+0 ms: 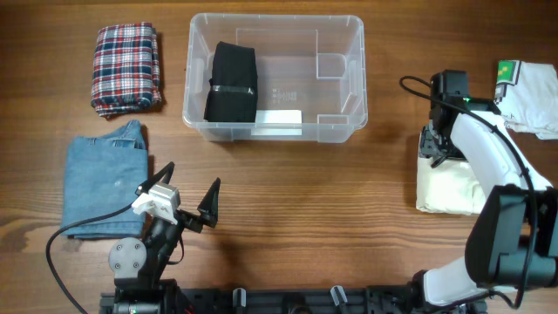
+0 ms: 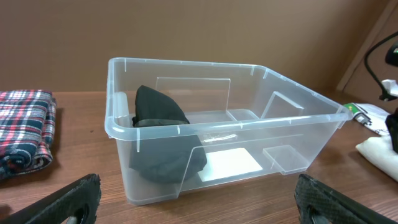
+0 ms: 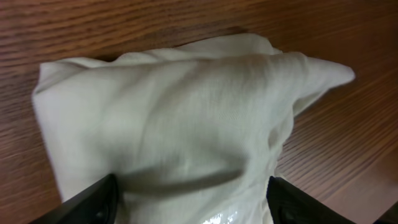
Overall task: Pack container
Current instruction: 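Move the right gripper to the cream folded cloth and grasp it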
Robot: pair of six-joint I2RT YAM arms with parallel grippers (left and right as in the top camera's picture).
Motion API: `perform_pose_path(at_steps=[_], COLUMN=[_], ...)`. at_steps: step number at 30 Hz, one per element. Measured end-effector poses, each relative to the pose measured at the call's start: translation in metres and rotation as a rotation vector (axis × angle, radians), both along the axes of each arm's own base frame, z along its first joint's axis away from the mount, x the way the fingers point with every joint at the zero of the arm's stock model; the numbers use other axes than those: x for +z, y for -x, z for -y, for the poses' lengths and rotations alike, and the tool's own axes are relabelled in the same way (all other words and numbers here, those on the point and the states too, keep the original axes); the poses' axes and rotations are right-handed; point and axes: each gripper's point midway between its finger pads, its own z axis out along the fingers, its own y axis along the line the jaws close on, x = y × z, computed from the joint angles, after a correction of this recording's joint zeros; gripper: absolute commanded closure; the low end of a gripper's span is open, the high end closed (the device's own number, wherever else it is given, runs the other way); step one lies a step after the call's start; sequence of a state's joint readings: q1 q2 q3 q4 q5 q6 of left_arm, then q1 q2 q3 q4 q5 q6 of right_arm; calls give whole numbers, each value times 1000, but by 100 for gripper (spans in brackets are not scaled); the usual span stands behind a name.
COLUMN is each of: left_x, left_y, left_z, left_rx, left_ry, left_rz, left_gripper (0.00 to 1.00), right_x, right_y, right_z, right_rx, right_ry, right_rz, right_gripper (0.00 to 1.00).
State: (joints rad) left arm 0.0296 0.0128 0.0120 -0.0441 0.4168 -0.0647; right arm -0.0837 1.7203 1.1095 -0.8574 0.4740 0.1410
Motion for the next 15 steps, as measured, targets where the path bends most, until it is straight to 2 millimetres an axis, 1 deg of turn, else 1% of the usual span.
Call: perform_pose_path(at_steps=[4,12,15], left_x=[0,0,0], left_y=[0,0,0], left_z=[0,0,0], left_rx=[0,0,0], left_ry=[0,0,0], left_rz=[0,0,0], left_gripper=[0,0,0], right_x=[-7,-8,-8], right_y=[-2,-5,-5], right_z=[0,8,8], right_rx=[4,-2,-2], right_ry=[12,90,94], right_rz=[-26,-56,-58], right_gripper=[19,18,16])
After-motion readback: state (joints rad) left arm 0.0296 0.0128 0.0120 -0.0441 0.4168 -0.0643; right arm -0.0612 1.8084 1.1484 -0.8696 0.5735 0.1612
